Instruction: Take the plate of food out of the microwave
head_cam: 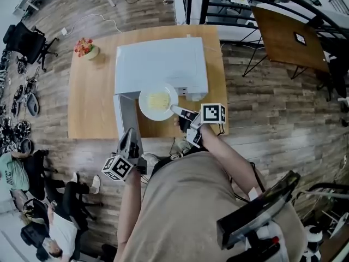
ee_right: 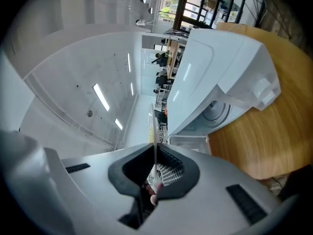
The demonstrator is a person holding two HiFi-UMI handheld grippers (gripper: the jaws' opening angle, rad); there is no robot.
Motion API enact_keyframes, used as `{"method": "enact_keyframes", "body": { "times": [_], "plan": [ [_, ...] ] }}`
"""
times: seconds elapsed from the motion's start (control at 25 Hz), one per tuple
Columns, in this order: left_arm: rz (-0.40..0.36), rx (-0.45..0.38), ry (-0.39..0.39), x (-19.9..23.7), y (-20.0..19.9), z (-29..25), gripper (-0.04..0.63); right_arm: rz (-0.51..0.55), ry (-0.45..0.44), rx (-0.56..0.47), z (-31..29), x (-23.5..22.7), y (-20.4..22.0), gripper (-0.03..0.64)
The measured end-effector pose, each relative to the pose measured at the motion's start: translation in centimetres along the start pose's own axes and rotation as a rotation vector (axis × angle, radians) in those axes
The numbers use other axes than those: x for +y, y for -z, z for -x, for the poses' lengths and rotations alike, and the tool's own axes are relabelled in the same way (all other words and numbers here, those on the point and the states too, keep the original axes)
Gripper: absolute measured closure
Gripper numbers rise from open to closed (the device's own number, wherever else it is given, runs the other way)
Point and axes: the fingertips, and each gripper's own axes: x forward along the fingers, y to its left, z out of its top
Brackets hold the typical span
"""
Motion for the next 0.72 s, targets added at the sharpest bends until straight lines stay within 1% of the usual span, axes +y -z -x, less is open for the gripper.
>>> {"method": "enact_keyframes", "body": {
  "times": [0.12, 0.28, 0.32, 0.48, 0.64, 0.72],
  "plan": [
    [0.005, -0.006, 0.001, -0.5, -0.1, -0.4, 0.591, 0.016, -0.019, -0.02, 1.0, 1.5, -1.1, 0.597],
    [0.001, -0.007, 0.0, -1.1, 0.2, -0.7, 0.591, 0.009, -0.082, -0.051, 2.5, 3.4, -2.4, 0.597],
    [0.0, -0.006, 0.001, -1.2, 0.3, -0.8, 0.591, 0.011, -0.083, -0.058, 2.9, 3.5, -2.6, 0.597],
    [-0.001, 0.002, -0.007, -1.0, 0.8, -0.8, 0.589, 0.03, -0.068, -0.08, 4.4, 2.9, -3.3, 0.597],
    [0.007, 0.014, -0.019, -0.8, 1.9, -1.0, 0.591, 0.038, -0.013, -0.09, 6.2, 0.6, -3.5, 0.597],
    [0.014, 0.019, -0.018, -0.9, 2.5, -1.1, 0.591, 0.025, 0.033, -0.086, 7.0, -1.0, -3.2, 0.597]
  ]
}}
